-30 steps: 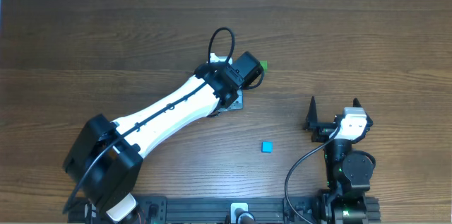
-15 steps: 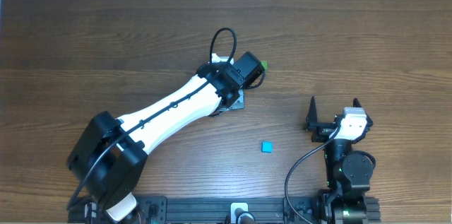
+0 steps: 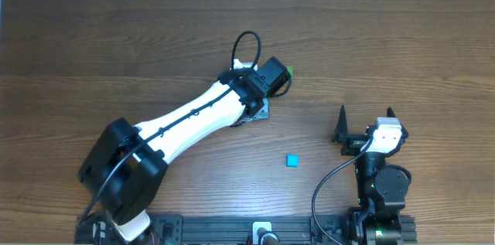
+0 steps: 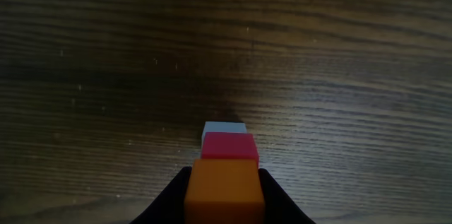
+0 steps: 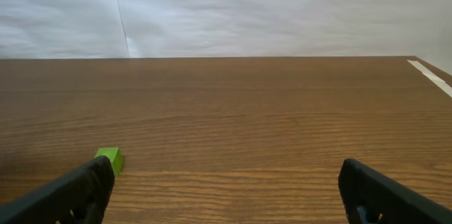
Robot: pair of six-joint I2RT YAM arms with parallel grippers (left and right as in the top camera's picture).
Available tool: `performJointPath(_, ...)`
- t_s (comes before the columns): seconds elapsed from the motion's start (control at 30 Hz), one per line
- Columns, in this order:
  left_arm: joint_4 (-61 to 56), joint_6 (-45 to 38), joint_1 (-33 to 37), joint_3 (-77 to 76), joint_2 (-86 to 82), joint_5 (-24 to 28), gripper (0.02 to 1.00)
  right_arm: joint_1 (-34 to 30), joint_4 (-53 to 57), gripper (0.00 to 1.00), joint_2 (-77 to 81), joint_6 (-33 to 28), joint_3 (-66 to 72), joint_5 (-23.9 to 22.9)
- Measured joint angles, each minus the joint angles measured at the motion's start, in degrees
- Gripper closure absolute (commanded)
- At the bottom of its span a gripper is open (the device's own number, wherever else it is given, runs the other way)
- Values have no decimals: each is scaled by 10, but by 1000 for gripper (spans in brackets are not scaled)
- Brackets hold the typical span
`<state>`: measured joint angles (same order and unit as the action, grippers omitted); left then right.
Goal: Stack Cubes
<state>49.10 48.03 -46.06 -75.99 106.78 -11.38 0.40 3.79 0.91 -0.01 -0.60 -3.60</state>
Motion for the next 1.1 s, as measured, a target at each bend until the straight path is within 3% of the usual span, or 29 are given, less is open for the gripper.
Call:
performJointPath(0.3,-2,0,0,0,3,2,890,0,0,9,0,0,0,0)
performJointPath(0.4,-3,0,0,0,4,2,678,0,0,9,0,0,0,0)
performJointPath(0.43,-3,0,0,0,4,2,544,0,0,7,0,0,0,0)
performJointPath(0.8,-3,0,0,0,4,5,27,0,0,7,0,0,0,0)
performJointPath(1.1,-19,-5,21,0,-63,-18,23,0,0,9,0,0,0,0)
